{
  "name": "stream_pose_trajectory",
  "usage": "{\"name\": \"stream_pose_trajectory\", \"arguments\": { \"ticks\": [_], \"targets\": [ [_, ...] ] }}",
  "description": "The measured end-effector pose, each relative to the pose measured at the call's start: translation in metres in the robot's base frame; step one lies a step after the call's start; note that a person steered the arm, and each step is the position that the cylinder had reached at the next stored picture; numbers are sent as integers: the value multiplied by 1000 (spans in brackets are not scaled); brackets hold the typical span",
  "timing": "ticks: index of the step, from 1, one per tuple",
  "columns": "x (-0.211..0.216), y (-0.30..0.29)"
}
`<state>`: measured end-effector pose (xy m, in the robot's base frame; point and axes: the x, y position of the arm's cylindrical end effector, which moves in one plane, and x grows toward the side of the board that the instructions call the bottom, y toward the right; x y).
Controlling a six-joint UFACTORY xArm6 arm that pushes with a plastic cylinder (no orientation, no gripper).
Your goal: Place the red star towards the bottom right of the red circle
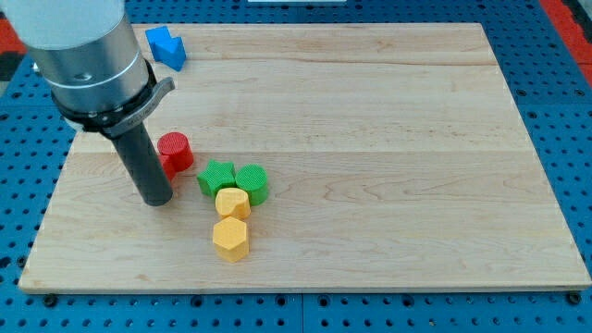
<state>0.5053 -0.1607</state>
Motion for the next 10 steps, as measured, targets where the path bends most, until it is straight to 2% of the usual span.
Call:
{"name": "stream_pose_trajectory", "arguments": {
  "ticks": [1,2,3,4,5,9,10],
  "targets": [
    [-23,0],
    [-29,0],
    [27,-35],
    [33,-39],
    [-8,-56],
    [-38,-56],
    [-48,-19]
  ]
}}
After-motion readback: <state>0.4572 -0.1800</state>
